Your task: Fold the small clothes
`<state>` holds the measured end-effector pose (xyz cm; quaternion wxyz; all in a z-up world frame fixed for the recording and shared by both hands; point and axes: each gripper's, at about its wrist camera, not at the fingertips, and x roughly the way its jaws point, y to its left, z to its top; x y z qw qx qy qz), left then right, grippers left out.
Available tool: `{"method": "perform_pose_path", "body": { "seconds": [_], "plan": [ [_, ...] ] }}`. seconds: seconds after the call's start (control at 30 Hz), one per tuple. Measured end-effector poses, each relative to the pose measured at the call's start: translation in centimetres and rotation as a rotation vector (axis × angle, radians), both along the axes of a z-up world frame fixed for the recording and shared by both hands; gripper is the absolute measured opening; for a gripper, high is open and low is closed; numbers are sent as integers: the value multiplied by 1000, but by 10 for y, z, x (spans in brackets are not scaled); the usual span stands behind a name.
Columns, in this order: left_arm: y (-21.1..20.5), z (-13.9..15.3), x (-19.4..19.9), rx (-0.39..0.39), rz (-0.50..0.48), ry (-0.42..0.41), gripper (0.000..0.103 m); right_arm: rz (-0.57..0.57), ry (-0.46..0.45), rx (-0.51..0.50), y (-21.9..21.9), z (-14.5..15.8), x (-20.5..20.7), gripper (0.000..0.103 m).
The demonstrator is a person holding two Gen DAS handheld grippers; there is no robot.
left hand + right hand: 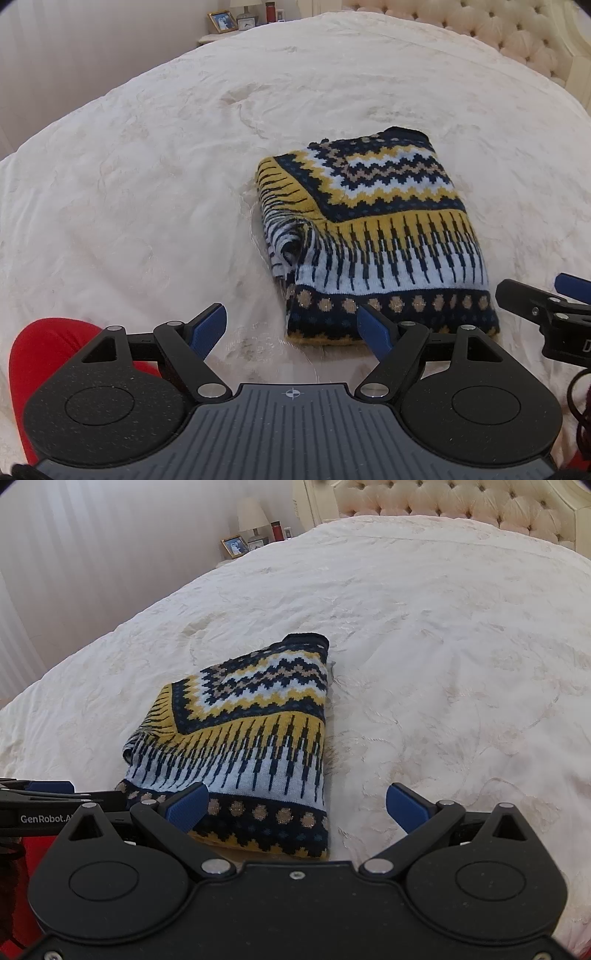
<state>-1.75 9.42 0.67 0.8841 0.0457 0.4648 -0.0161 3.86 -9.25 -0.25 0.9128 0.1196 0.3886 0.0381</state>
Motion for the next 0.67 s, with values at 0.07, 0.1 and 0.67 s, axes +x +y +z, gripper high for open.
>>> {"method": "perform_pose_path", "body": {
  "seconds": [0.07, 0.1, 0.67],
  "plan": [
    [0, 0, 0, -5, -1, 4, 77, 2, -4, -2, 1, 1, 0, 102],
    [1, 1, 0, -7, -1, 4, 77, 2, -6, -3, 1, 2, 0, 102],
    [-5, 4, 3, -61, -74, 9, 77, 4, -12, -6, -1, 7, 4, 102]
  ]
}}
